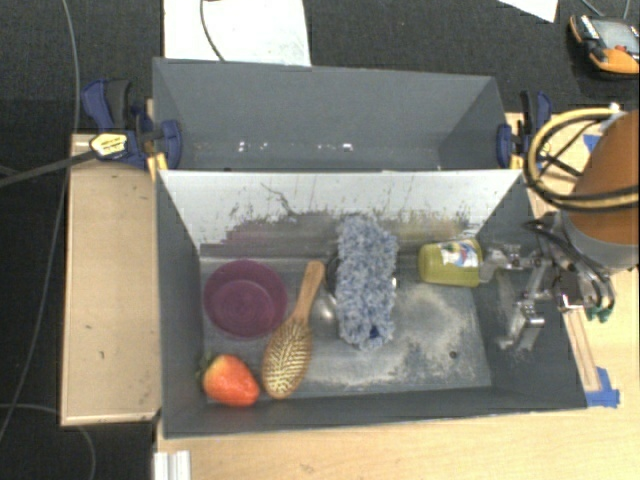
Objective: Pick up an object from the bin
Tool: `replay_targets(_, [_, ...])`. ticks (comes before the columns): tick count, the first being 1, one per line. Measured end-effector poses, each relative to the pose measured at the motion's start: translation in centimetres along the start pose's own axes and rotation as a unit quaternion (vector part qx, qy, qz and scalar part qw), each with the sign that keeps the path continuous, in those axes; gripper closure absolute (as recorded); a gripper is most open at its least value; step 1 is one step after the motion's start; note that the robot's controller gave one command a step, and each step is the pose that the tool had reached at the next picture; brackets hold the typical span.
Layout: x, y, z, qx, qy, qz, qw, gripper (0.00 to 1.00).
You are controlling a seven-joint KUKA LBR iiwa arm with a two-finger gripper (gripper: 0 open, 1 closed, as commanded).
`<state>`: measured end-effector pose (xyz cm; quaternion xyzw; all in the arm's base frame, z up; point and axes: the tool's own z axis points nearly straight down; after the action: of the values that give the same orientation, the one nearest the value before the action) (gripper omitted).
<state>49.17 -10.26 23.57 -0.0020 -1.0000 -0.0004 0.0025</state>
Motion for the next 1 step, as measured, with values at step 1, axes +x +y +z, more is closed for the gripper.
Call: replay_targets(1, [-0.16,0.04,-0.4,0.001,-0.004,-0.003,1.0,0.0])
